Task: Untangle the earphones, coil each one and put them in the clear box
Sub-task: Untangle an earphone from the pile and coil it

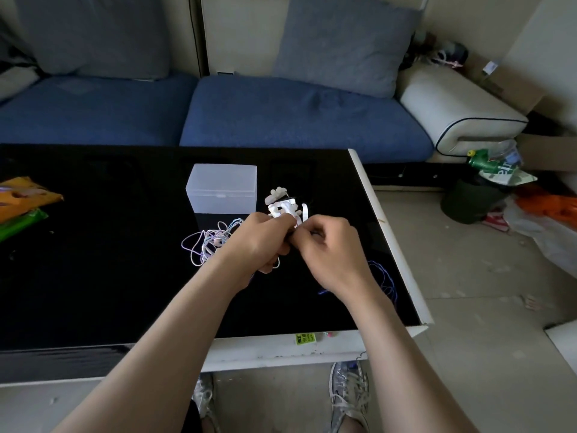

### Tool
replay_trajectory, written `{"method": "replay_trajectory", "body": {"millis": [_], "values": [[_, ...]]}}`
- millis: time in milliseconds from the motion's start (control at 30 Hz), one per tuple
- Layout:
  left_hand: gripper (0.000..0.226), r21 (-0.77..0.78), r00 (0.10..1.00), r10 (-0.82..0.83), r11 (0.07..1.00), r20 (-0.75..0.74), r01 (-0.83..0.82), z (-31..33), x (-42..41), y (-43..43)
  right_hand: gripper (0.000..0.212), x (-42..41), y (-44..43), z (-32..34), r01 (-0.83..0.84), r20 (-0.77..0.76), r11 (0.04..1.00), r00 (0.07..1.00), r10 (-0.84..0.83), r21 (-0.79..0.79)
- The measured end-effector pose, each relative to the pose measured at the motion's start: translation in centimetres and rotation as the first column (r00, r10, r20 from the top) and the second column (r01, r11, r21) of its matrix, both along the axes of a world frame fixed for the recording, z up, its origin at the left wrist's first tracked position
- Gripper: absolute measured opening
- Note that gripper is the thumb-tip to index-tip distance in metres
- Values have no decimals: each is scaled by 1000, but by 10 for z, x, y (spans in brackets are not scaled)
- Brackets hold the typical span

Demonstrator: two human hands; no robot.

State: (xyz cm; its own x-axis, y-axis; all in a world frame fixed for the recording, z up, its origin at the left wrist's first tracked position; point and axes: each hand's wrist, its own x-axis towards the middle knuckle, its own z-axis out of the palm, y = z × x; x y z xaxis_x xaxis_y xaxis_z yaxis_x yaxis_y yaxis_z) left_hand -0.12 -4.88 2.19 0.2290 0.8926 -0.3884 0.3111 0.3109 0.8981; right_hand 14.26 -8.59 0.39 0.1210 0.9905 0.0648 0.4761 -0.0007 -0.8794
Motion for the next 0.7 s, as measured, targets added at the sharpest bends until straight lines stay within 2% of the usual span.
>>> {"method": "replay_trajectory", "body": {"millis": [67, 133, 167, 267, 367, 467, 567, 700], "values": [[43, -28, 999, -7, 1000, -44, 6, -1, 0, 2, 15, 0, 5, -2, 56, 69, 996, 996, -62, 75], [50, -46, 996, -34, 999, -81, 30, -4, -4, 5, 14, -1, 13, -3, 184, 144, 962, 966, -215, 204], [50, -38, 996, -48, 998, -77, 45, -5, -7, 7, 15, -1, 17, 0, 253, 133, 936, 947, -291, 247], [42, -5, 996, -64, 998, 59, 65, -6, -16, 9, 19, 3, 28, 5, 405, 54, 883, 902, -428, 237], [37, -44, 978, -56, 997, 201, 66, -5, -20, 4, 21, 10, 34, 5, 489, 65, 855, 860, -506, 175], [36, -115, 935, -74, 986, 346, 121, -4, -21, -1, 21, 15, 33, -1, 461, 221, 883, 856, -468, 87], [35, -159, 880, -94, 969, 466, 188, 2, -24, -2, 19, 22, 30, -8, 374, 365, 927, 868, -336, -38], [29, -193, 837, -116, 948, 535, 255, 4, -30, -4, 28, 32, 28, -13, 319, 338, 943, 902, -269, -100]]}}
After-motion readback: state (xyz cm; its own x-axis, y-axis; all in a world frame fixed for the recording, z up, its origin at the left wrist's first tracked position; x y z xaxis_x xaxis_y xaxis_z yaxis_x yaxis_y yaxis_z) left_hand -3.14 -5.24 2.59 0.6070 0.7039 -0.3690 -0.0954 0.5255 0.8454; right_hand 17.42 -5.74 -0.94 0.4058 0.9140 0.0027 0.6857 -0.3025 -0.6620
